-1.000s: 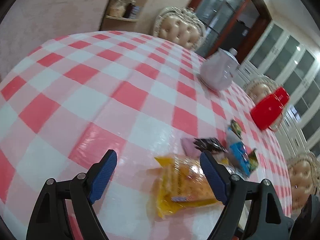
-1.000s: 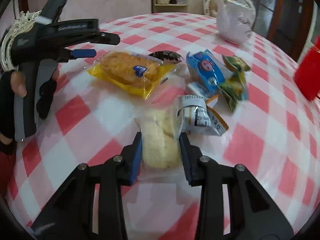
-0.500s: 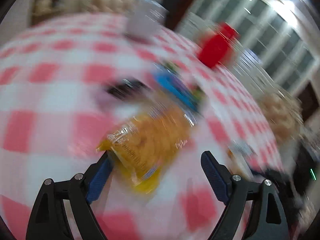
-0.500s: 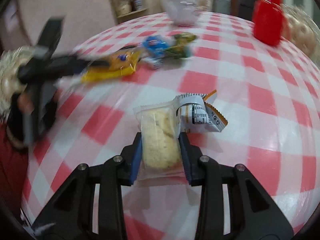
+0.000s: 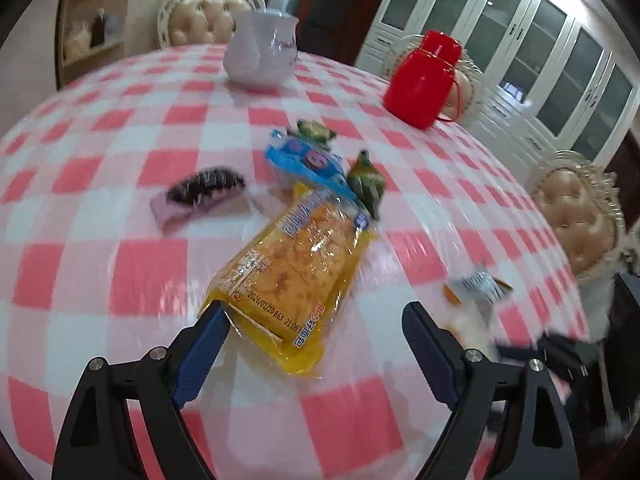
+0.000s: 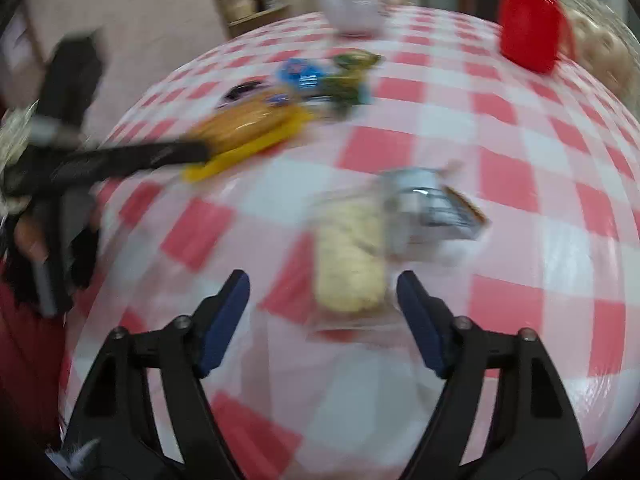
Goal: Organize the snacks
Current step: 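Grasp the yellow bread packet with the left gripper while the right holds the cake packet, then lift and carry both packets toward the box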
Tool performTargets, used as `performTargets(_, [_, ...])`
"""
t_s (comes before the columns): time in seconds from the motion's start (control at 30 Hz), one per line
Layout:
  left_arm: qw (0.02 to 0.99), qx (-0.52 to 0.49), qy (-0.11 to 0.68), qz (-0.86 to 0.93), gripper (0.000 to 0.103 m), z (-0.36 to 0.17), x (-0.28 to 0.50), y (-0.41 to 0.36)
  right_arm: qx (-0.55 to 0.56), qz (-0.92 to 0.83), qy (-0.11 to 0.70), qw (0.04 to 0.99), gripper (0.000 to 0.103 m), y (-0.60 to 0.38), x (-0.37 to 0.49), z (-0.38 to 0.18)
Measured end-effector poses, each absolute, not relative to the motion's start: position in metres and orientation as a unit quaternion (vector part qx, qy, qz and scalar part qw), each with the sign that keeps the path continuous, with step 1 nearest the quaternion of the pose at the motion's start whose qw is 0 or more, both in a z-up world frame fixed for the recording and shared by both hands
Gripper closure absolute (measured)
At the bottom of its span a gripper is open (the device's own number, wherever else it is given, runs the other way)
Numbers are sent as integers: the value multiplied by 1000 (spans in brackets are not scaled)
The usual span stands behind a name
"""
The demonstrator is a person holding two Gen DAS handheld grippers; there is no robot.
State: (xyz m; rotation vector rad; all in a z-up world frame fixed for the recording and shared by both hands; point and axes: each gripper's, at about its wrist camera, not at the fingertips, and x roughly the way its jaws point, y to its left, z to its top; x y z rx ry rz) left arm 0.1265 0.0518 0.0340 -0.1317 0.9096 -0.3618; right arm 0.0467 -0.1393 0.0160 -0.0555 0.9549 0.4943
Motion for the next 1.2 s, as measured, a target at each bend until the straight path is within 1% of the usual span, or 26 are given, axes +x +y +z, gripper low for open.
performTargets(0.03, [885, -52, 431, -169, 15, 36, 127, 47, -28, 244, 454, 857, 44, -133, 46, 15])
performTargets(0.13, [887, -10, 429, -168, 15, 36, 119, 39, -36, 232, 445, 864, 44, -121, 52, 12])
performTargets(0.2, [885, 21, 433, -170, 15, 35, 112, 37, -23, 222, 445, 867, 39, -118, 60, 12])
performTargets(0.27, [884, 50, 431, -172, 15, 36, 104, 35, 6, 206, 445, 872, 32, -121, 69, 11])
performTargets(0.33, [888, 65, 421, -171, 15, 42, 101, 34, 13, 203, 445, 872, 31, -122, 71, 11])
performTargets(0.4, [896, 62, 408, -162, 15, 49, 108, 35, -29, 180, 441, 879, 43, -119, 67, 12])
performTargets(0.43, [898, 58, 405, -160, 14, 52, 112, 36, -48, 167, 439, 882, 54, -118, 65, 12])
performTargets(0.47, [900, 59, 403, -158, 14, 53, 117, 35, -53, 161, 438, 883, 62, -120, 64, 12])
performTargets(0.57, [900, 89, 401, -143, 14, 47, 139, 27, -54, 153, 440, 883, 63, -133, 65, 12])
performTargets(0.7, [875, 92, 443, -172, 14, 24, 169, 11, -52, 149, 442, 883, 63, -147, 67, 12])
performTargets(0.8, [862, 131, 459, -169, 12, 7, 178, -3, -45, 155, 443, 882, 63, -152, 68, 12])
performTargets(0.87, [864, 113, 456, -182, 17, 8, 179, 0, -44, 157, 444, 881, 63, -153, 70, 12])
performTargets(0.9, [864, 108, 456, -184, 35, 8, 177, 2, -45, 155, 445, 881, 63, -153, 71, 12])
performTargets(0.93, [865, 109, 454, -186, 54, 8, 174, 4, -45, 153, 444, 882, 63, -154, 72, 12])
performTargets(1.0, [867, 97, 451, -189, 55, 10, 166, 9, -34, 152, 443, 883, 63, -157, 72, 12])
performTargets(1.1, [879, 105, 437, -159, 55, 14, 148, 13, -14, 160, 441, 883, 63, -162, 72, 12])
performTargets(1.2, [897, 66, 413, -144, 55, 30, 127, 24, 30, 188, 439, 878, 63, -167, 72, 14])
